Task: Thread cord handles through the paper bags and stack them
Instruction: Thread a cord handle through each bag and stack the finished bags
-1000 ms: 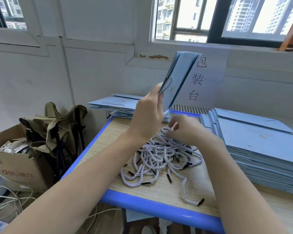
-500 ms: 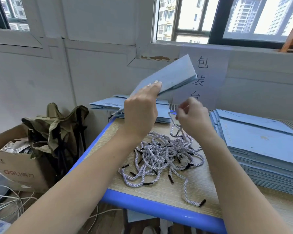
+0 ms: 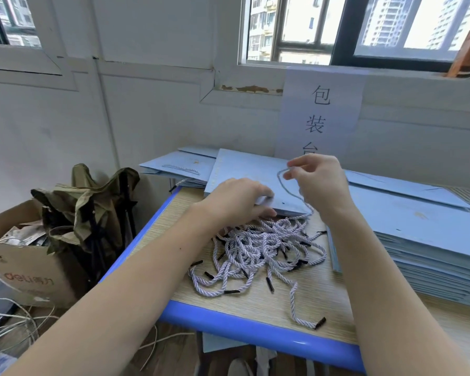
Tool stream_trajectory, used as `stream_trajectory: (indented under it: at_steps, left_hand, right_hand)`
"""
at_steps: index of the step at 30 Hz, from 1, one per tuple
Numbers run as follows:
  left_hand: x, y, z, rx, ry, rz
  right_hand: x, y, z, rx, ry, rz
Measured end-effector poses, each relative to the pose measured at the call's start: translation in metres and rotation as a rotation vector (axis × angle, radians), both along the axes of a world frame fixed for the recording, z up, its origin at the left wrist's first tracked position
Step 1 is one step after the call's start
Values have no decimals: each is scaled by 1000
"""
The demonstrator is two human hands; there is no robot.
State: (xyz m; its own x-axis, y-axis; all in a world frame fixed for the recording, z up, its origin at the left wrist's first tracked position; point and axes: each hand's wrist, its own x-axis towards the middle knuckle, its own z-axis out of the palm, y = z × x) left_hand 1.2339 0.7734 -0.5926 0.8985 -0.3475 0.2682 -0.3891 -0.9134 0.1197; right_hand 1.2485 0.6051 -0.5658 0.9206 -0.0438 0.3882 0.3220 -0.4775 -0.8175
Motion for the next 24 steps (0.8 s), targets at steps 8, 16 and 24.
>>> stream_trajectory:
  at_steps: [8, 16, 24]
  left_hand:
    - [-3, 4, 7, -143, 115, 55]
    - [-2, 8, 6, -143, 115, 70]
    - [0, 9, 6, -115, 133, 59]
  right_hand:
    - [-3, -7, 4, 21, 158, 26]
    - [-7, -8, 17, 441, 375, 196]
    - [-5, -15, 6, 123, 440, 323]
